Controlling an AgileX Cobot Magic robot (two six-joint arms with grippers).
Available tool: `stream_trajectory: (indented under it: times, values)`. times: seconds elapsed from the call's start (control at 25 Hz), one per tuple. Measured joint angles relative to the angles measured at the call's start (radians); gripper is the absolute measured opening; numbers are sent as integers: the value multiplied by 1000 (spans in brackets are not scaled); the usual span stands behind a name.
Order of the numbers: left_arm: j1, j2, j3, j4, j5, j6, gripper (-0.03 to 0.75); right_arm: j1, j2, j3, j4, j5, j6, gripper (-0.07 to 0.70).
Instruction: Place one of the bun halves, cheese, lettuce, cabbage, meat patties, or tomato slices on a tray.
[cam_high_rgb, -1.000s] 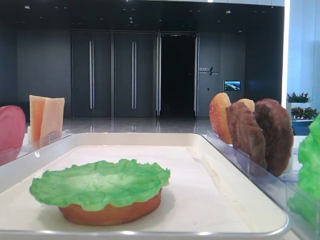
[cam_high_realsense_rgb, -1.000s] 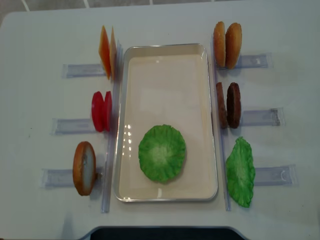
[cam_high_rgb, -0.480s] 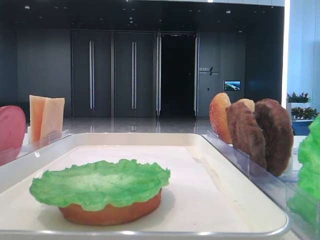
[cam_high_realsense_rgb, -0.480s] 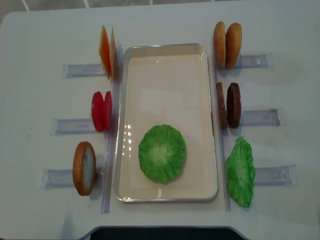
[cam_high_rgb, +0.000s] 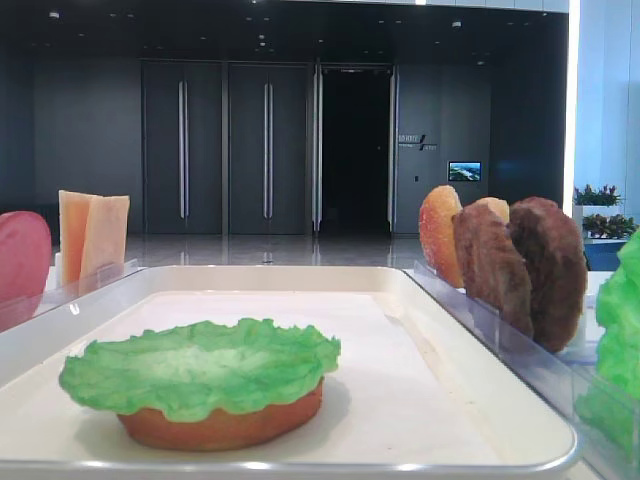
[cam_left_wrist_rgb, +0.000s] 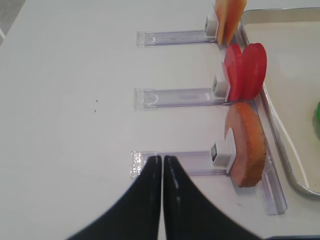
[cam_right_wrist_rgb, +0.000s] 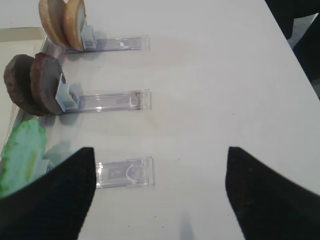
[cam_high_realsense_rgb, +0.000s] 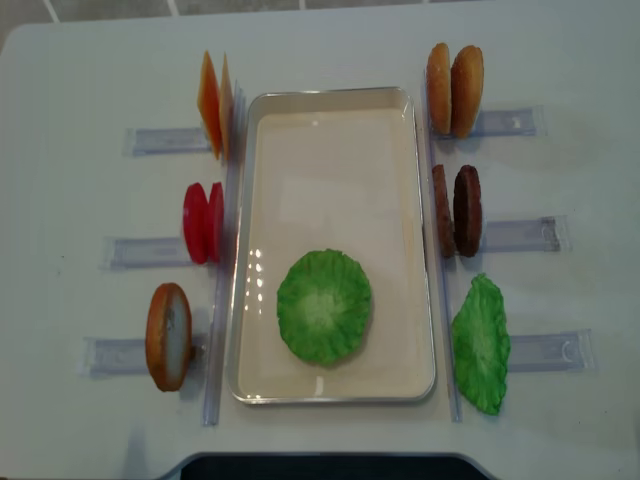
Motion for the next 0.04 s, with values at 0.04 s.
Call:
stream_trajectory:
  times: [0.04]
  values:
    - [0, 0, 0, 0, 0, 1, -7, 0, 0, 0, 0, 0, 0, 541]
